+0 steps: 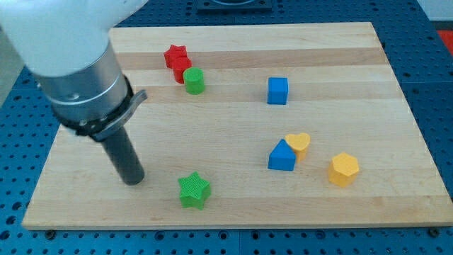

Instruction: Move the arm towards the bottom of the green star

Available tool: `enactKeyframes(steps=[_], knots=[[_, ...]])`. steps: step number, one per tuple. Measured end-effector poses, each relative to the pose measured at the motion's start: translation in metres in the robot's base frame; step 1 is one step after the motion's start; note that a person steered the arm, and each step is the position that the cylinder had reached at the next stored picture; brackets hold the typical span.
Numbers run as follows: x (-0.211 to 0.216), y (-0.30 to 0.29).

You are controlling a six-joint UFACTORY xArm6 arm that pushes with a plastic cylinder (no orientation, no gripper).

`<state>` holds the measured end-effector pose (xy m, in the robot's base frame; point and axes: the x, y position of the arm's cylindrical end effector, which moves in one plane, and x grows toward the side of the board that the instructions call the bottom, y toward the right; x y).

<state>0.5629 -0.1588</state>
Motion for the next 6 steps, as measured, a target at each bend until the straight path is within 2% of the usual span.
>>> enactKeyframes(steps=[1, 2, 5, 6], knots=[[0.04, -0.001], [0.054, 0.0], [0.055, 0.064], [0.055, 0.067]])
